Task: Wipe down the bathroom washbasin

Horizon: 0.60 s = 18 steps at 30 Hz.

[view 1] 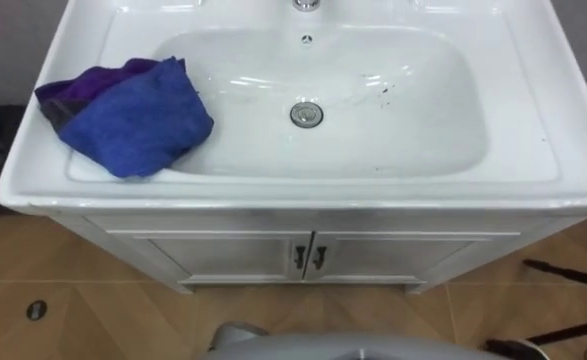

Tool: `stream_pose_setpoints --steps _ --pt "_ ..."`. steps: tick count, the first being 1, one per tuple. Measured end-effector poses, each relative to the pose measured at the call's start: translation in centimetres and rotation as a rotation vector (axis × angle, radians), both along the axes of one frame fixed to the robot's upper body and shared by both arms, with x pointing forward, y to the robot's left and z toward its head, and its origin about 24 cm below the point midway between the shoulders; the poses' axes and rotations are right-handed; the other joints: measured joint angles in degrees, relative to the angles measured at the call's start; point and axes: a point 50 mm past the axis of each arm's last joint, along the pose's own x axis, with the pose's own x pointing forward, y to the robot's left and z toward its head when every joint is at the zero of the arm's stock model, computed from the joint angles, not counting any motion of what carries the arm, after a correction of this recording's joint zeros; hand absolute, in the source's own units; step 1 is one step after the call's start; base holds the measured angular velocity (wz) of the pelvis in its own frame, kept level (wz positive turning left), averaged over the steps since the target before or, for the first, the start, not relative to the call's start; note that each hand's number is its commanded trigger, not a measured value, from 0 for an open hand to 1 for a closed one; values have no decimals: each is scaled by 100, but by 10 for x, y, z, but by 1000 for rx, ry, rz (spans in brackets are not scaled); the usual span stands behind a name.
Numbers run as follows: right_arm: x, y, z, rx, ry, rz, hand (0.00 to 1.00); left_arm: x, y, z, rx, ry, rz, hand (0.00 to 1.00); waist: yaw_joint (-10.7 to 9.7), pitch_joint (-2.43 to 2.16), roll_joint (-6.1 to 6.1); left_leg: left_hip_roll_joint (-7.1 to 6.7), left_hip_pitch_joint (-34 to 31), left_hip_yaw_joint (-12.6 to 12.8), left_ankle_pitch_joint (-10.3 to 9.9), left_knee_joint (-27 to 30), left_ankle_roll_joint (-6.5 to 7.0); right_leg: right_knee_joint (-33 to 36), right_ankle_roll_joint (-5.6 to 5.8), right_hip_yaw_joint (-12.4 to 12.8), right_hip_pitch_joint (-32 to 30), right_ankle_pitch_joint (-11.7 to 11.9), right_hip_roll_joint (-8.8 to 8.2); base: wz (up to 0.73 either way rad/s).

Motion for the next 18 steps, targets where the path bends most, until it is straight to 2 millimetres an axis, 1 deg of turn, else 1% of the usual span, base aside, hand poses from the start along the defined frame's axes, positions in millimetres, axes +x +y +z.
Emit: stream_pose_setpoints --steps 1,2,4,5,8,10,13,14,16,17,18 --pt "-1 1 -1 1 7 -3 0 -6 -7 -5 -52 17 0 0 -16 6 -11 1 6 -4 0 1 0 -3 0 -16 22 0 -3 5" --pt "-1 1 -1 2 8 -3 0 -9 -9 -7 -74 24 -2 0 -20 9 -18 2 15 -6 0 0 0 -3 0 -24 38 0 -4 6" --pt "0 4 -2 8 19 9 0 -15 -15 -12 -147 34 -38 0 -126 42 -68 1 25 -19 0 4 0 -8 1 -38 69 0 -7 7" --pt "4 4 -2 12 14 15 0 -18 -17 -13 -167 42 -53 0 -138 51 -74 0 23 -18 0 5 0 -9 1 -23 69 0 -7 5" --pt "10 6 -3 34 11 31 0 -17 -25 -20 -274 42 -160 0 -331 68 -102 2 -25 -67 -1 -8 1 -9 2 -2 61 -1 -9 9" --pt "11 6 -3 36 11 33 0 -11 -30 -25 -332 42 -225 0 -436 68 -104 10 -70 -69 0 0 0 -16 -2 28 20 1 9 2" --pt "18 6 -3 35 0 34 0 -1 -37 -30 -437 17 -341 0 -712 65 -107 20 -125 -55 5 10 -10 -5 -13 37 -35 -5 21 0" --pt "18 6 -3 35 -1 32 0 2 -39 -31 -454 12 -360 0 -751 61 -111 21 -151 -55 6 17 -10 -5 -13 38 -53 -5 21 -4" --pt "19 6 -3 37 -3 22 0 15 -42 -34 -518 -17 -427 0 -828 60 -132 28 -219 -29 10 108 -13 -6 -14 74 -134 -5 33 -8" --pt "18 6 -3 40 -1 18 0 17 -43 -35 -532 -18 -447 0 -840 57 -137 32 -220 -11 10 110 -15 -10 -14 99 -146 -5 43 -12" --pt "18 7 -3 45 2 13 0 21 -44 -36 -559 -23 -480 0 -910 57 -143 47 -219 25 12 130 -18 -19 -16 146 -157 -6 66 -11"
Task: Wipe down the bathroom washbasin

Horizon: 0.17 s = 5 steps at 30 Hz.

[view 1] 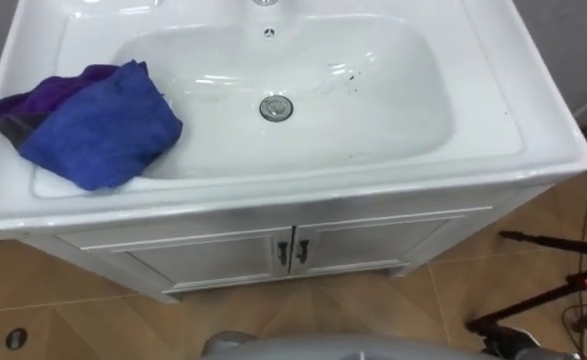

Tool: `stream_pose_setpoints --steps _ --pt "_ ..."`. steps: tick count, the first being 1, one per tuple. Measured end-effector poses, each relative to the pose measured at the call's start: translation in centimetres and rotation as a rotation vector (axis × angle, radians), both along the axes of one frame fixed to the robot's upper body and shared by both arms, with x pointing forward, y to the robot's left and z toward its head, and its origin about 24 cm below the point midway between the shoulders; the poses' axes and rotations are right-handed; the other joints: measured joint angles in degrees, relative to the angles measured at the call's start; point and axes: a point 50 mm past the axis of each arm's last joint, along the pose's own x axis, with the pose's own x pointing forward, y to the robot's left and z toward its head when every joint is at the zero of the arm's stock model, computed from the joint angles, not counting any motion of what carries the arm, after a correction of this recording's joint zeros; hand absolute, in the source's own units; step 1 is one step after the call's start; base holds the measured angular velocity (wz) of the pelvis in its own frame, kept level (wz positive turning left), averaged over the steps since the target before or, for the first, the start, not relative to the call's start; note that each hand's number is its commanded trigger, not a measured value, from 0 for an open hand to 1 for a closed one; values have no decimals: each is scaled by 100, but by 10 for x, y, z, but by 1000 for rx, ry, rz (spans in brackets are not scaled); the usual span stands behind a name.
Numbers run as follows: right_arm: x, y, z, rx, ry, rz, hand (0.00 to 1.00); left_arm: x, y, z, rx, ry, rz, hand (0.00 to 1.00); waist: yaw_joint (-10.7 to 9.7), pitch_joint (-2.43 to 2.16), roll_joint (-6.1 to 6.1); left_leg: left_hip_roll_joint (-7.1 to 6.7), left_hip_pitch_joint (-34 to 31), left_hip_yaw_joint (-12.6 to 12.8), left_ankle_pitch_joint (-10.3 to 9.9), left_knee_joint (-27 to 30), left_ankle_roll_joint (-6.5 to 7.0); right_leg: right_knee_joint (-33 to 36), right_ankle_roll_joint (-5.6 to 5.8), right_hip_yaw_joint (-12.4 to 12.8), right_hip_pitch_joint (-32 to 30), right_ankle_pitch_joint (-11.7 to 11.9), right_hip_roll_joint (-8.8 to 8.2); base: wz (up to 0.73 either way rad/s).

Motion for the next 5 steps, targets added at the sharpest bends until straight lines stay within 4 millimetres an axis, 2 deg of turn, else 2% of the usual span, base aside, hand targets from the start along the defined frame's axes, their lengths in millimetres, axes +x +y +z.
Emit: stream_pose_setpoints --steps 5 --pt "-9 2 -3 5 39 -5 0 17 -3 -2 -101 -18 -163 0 -83 4 -6 73 6 91 18 47 -32 -106 -5 150 -4 2 134 -9"
